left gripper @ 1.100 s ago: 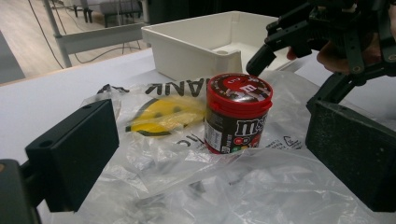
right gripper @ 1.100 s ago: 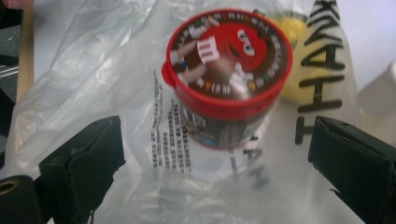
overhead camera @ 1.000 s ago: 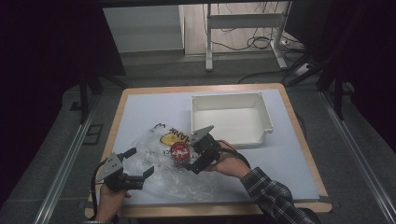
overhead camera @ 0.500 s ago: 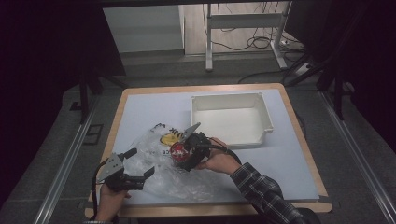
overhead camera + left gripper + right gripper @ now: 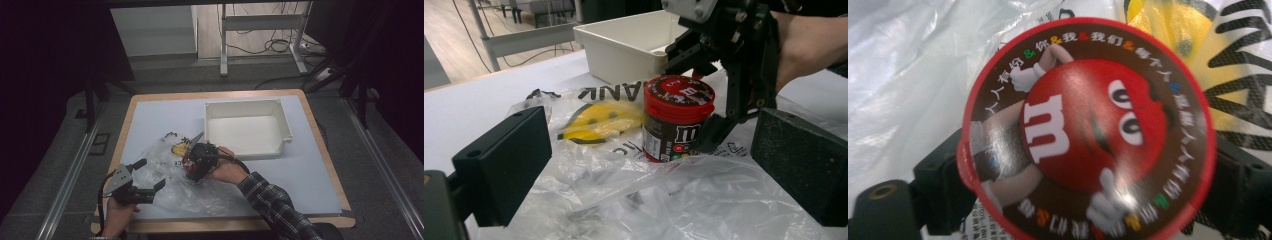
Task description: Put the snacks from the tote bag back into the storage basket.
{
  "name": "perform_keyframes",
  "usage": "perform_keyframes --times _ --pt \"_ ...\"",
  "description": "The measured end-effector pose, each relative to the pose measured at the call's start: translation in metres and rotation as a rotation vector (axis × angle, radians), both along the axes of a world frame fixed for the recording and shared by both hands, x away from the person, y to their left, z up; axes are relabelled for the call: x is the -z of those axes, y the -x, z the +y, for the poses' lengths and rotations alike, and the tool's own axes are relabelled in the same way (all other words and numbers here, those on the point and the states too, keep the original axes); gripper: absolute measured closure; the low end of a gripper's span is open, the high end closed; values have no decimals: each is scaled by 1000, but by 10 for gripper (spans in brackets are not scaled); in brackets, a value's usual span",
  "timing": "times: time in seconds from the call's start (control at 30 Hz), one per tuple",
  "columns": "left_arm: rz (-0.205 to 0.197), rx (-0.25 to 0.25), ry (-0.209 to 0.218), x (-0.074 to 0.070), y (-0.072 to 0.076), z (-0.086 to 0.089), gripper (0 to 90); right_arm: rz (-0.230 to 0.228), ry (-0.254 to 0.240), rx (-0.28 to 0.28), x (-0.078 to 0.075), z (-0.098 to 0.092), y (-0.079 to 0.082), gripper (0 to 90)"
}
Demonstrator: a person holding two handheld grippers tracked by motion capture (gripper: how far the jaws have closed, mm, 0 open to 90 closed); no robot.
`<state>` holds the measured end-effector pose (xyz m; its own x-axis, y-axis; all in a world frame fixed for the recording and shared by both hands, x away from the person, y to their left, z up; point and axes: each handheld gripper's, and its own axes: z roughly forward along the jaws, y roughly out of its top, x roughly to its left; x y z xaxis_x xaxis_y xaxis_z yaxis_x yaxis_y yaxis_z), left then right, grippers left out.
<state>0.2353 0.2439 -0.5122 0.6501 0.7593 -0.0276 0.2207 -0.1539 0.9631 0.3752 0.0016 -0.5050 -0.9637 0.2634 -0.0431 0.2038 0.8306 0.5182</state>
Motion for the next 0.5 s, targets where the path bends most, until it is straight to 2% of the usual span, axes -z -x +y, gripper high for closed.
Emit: perform_keyframes --times 0.2,0.27,0.5 --pt "1 -1 8 0 0 1 29 -5 19 6 5 4 0 200" --pt "1 -1 9 0 0 1 29 12 9 3 6 4 0 249" --pt "0 -2 7 0 0 1 29 -14 15 -7 4 4 3 255"
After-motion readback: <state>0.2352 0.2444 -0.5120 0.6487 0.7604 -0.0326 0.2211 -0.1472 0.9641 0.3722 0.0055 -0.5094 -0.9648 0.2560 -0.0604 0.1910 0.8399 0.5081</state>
